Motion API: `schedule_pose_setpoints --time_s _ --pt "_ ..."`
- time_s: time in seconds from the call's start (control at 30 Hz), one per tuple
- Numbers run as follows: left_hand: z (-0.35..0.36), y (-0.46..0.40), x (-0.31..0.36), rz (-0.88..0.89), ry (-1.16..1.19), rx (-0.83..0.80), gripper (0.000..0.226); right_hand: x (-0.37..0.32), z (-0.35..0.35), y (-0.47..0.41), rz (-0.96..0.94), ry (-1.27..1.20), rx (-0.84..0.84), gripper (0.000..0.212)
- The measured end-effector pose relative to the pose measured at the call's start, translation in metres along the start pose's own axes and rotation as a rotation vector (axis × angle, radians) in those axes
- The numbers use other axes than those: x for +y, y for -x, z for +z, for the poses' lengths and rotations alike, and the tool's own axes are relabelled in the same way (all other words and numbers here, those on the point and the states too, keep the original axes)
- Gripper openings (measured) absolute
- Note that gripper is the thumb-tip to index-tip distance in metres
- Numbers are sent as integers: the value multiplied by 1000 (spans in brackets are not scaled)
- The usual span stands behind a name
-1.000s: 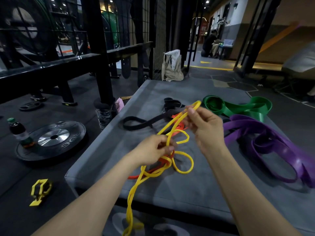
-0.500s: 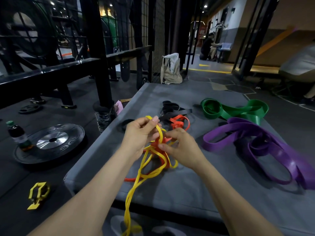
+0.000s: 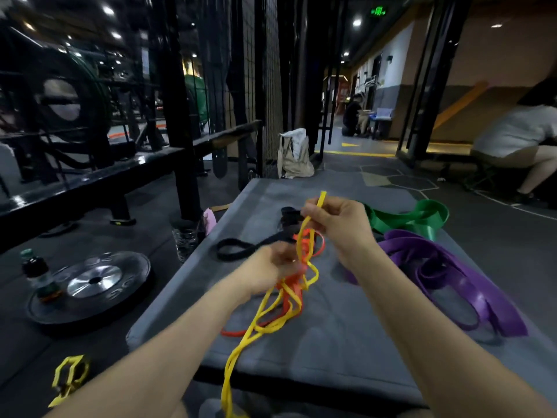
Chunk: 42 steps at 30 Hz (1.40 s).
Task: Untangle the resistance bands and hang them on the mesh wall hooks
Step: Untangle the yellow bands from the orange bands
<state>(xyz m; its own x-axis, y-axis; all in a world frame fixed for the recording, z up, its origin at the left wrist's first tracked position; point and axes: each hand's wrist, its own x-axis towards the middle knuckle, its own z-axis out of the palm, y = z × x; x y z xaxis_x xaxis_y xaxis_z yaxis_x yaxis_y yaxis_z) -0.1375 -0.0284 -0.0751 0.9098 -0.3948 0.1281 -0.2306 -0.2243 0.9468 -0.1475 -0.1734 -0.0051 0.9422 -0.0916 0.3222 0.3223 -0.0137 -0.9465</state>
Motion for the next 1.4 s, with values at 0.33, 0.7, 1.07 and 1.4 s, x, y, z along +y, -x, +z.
schedule_pose_setpoints --time_s 0.33,0.7,1.07,1.4 --pt "9 20 -8 -112 -825 -70 31 -42 -32 3 -10 -89 153 18" --pt "-34 21 23 -115 -701 451 28 -37 -68 -4 5 75 568 20" --pt "-50 18 2 -133 -373 701 16 23 -63 -8 232 344 586 19" --pt "-41 10 -12 -96 193 615 27 45 -2 6 57 718 141 22"
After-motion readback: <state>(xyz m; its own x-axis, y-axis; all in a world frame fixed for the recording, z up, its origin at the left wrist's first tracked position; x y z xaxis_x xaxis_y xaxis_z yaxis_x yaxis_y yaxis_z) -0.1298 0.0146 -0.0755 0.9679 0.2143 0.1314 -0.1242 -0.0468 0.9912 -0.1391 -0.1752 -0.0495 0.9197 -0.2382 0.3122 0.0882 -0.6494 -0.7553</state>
